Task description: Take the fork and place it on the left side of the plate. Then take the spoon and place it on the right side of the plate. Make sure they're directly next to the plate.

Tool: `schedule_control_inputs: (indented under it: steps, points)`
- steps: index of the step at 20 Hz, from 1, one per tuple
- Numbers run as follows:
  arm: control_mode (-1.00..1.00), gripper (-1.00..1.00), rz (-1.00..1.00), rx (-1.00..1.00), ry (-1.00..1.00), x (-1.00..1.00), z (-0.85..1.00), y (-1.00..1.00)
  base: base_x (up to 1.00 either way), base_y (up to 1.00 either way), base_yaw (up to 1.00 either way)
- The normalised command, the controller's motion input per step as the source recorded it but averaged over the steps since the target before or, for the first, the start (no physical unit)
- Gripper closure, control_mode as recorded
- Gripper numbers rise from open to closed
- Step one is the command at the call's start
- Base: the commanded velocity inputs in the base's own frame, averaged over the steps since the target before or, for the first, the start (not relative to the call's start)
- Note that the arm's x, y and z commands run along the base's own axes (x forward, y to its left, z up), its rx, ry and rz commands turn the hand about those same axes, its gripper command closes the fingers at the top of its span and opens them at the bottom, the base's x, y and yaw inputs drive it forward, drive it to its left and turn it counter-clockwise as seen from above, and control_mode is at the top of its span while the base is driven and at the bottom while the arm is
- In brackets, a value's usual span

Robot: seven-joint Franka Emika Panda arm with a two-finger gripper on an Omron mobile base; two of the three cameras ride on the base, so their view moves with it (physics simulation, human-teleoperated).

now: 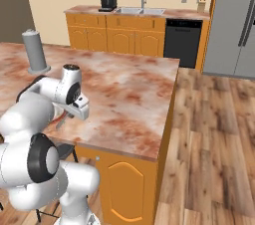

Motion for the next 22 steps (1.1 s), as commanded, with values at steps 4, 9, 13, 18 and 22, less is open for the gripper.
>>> schedule_control_inputs:
  steps: [4,9,13,18,22]
  points:
    - [-1.0,1.0,-0.08,0.0,0.0,0.35,-0.12,0.04,0.0,0.0,0.0]
    - [-1.0,1.0,-0.06,0.0,0.0,0.09,-0.3,0.28,0.0,0.0,0.0]
    - [-1.0,1.0,-0.04,0.0,-0.03,0.36,-0.17,0.34,0.0,0.0,0.0]
    - [-1.0,1.0,-0.02,0.0,0.0,0.28,-0.14,0.02,0.0,0.0,0.0]
    - [-1.0,1.0,-0.01,0.0,0.0,0.29,-0.26,0.03,0.0,0.0,0.0]
